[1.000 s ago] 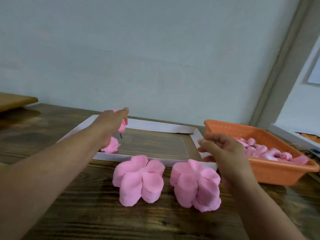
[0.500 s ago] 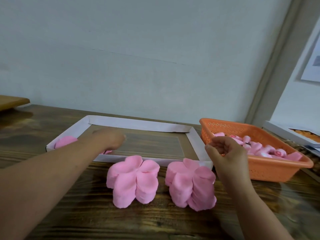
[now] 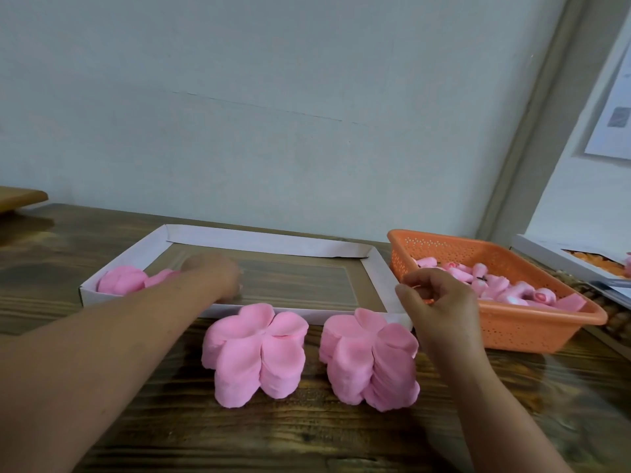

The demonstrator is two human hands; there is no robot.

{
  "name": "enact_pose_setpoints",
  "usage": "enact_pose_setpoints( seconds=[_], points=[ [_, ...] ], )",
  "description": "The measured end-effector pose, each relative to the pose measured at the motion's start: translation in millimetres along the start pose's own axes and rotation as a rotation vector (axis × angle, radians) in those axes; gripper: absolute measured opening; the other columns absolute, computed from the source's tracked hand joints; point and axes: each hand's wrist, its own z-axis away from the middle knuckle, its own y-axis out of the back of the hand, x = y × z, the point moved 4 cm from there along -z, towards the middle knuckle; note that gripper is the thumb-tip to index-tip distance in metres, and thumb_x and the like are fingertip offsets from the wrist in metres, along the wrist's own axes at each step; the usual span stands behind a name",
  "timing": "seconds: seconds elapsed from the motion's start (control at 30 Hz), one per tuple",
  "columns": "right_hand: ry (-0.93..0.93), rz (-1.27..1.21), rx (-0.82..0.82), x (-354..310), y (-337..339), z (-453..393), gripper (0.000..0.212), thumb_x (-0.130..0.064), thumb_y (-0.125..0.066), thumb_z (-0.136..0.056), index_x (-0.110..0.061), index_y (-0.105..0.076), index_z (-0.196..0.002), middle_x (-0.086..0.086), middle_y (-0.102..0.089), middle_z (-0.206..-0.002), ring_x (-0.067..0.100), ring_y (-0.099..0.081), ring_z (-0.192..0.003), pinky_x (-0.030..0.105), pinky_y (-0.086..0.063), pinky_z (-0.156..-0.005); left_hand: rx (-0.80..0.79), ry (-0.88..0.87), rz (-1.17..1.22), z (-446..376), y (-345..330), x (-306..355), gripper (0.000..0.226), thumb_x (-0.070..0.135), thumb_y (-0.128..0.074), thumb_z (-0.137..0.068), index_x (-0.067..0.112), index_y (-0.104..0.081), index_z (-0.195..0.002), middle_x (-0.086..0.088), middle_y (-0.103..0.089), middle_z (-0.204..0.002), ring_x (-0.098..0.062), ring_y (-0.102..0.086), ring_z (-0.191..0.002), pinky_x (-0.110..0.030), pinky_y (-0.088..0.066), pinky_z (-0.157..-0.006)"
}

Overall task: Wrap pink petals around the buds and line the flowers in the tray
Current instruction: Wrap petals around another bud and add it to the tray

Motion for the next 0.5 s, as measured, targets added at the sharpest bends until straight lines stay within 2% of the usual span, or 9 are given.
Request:
enact_pose_setpoints(
  seconds=[0.13,0.27,0.4,0.5],
  points=[
    [-0.001,0.009,-0.015,-0.3,-0.3,0.6,0.009,-0.008,-0.067,-0.081,-0.015,-0.068,-0.086,-0.004,-0.063,-0.071,0.011,-0.057,-0.064,0.021,-0.043,-0.056,0.012,0.040,0.008,-2.8,-2.0,0.6,0.036,0.035,-0.038,-0.098,0.025,-0.055,-0.129,0.001,-0.053,-0.135,-0.021,-0.050,-0.123,-0.032,-0.043,-0.094],
    [0.001,0.029,-0.022,-1.3,-0.2,1.4,0.009,-0.008,-0.067,-0.081,-0.015,-0.069,-0.087,-0.006,-0.063,-0.074,0.009,-0.058,-0.067,0.021,-0.044,-0.057,0.035,0.052,-0.020,-9.6,-8.4,3.2,0.035,0.031,-0.039,-0.098,0.027,-0.057,-0.127,0.003,-0.055,-0.135,-0.019,-0.050,-0.123,-0.031,-0.039,-0.098],
    [0.002,0.059,-0.043,-1.2,-2.0,1.5,0.009,-0.010,-0.066,-0.082,-0.014,-0.068,-0.090,-0.008,-0.063,-0.077,0.005,-0.057,-0.069,0.015,-0.040,-0.057,0.028,0.052,-0.044,-12.9,-14.5,1.4,0.042,0.029,-0.041,-0.095,0.029,-0.048,-0.136,-0.004,-0.040,-0.146,-0.026,-0.035,-0.134,-0.042,-0.031,-0.108],
    [0.015,0.060,-0.057,-2.8,-3.3,2.5,0.010,-0.010,-0.066,-0.082,-0.012,-0.069,-0.092,-0.006,-0.064,-0.077,0.005,-0.057,-0.069,0.014,-0.041,-0.057,-0.027,0.018,-0.017,-13.1,-17.4,1.0,0.044,0.028,-0.039,-0.096,0.024,-0.043,-0.139,-0.007,-0.036,-0.149,-0.029,-0.033,-0.137,-0.049,-0.029,-0.110]
  ],
)
